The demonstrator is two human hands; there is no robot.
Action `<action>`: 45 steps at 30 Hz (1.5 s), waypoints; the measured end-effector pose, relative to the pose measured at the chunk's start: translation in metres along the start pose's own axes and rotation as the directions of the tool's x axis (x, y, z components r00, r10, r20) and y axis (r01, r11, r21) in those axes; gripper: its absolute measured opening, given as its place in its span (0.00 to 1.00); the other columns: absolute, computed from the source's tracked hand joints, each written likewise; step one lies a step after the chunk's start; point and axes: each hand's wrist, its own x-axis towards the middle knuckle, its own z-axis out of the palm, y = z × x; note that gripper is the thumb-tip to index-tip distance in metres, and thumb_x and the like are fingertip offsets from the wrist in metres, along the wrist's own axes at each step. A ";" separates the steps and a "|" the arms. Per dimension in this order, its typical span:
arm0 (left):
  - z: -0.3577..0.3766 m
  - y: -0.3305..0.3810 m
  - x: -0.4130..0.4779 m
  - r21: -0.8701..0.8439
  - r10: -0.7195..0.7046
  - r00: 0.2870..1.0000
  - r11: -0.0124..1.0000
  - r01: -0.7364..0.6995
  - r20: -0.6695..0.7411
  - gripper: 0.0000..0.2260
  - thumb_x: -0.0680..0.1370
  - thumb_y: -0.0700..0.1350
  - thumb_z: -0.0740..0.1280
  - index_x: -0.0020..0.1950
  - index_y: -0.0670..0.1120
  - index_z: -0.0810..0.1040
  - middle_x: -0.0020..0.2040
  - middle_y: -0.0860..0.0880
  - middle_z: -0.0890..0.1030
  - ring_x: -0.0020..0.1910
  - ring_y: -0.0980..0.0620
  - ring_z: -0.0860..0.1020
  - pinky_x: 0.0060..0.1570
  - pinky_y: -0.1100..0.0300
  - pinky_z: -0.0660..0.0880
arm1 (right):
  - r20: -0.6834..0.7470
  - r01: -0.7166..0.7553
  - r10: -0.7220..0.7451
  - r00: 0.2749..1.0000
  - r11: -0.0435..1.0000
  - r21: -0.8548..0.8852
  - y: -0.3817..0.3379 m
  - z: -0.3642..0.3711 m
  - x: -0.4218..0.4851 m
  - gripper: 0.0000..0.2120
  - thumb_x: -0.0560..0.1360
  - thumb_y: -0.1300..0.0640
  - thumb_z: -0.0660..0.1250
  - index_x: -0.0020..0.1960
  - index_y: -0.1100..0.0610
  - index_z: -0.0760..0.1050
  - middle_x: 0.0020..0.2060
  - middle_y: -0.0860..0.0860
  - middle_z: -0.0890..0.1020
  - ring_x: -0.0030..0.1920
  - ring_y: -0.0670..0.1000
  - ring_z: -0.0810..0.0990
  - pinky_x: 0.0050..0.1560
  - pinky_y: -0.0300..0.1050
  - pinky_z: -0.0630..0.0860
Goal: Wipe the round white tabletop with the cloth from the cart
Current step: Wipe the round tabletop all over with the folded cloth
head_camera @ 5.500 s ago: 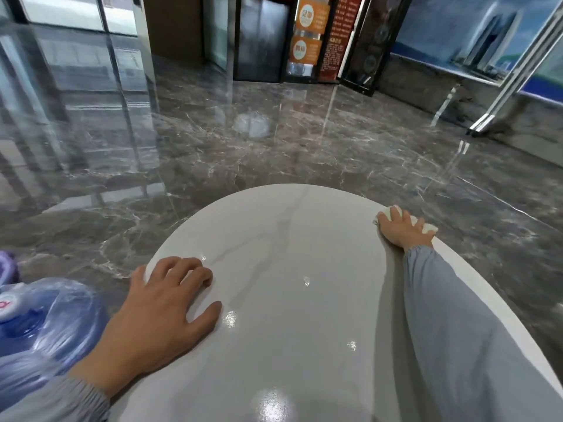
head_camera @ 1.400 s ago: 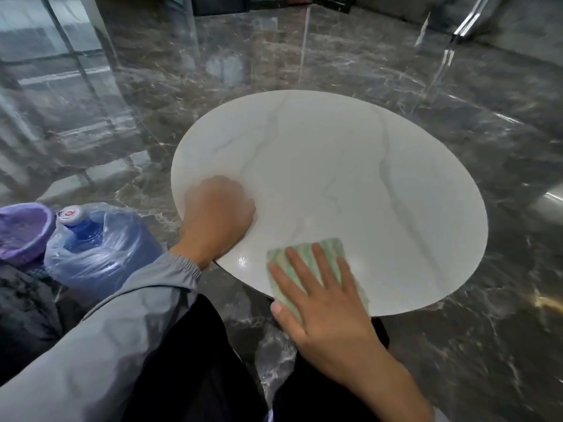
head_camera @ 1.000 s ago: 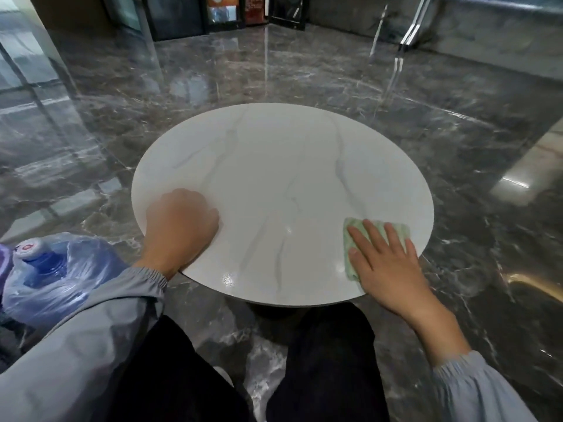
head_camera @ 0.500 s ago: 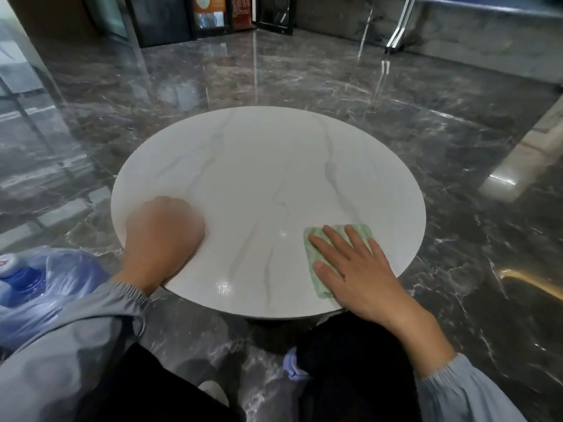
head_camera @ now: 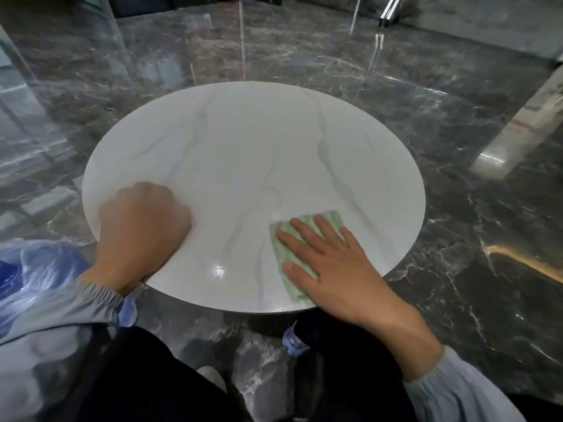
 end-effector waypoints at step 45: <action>-0.002 -0.003 -0.002 -0.108 0.199 0.977 0.976 -0.190 0.073 0.17 0.76 0.65 0.59 0.57 0.58 0.77 0.60 0.57 0.79 0.63 0.47 0.75 0.63 0.44 0.70 | 0.045 -0.168 0.172 0.984 0.982 -0.092 0.048 -0.012 0.039 0.27 0.83 0.34 0.40 0.80 0.30 0.35 0.81 0.37 0.36 0.82 0.53 0.31 0.79 0.62 0.34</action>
